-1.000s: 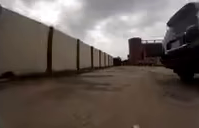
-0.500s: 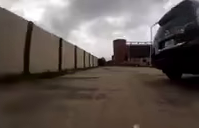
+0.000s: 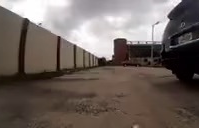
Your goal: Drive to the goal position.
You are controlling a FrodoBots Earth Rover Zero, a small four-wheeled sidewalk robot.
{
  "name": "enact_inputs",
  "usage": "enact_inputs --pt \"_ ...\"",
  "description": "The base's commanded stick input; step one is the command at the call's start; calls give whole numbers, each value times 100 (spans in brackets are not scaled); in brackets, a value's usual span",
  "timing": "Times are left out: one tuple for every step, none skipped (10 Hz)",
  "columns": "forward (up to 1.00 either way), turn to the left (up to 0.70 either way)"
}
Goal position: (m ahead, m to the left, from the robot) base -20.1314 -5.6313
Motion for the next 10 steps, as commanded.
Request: enact_inputs --pt "100 0" --pt "100 0" --pt "100 0" --pt "100 0" --pt "100 0" --pt "100 0" --pt "100 0" --pt "100 0" --pt "100 0" --pt "100 0"
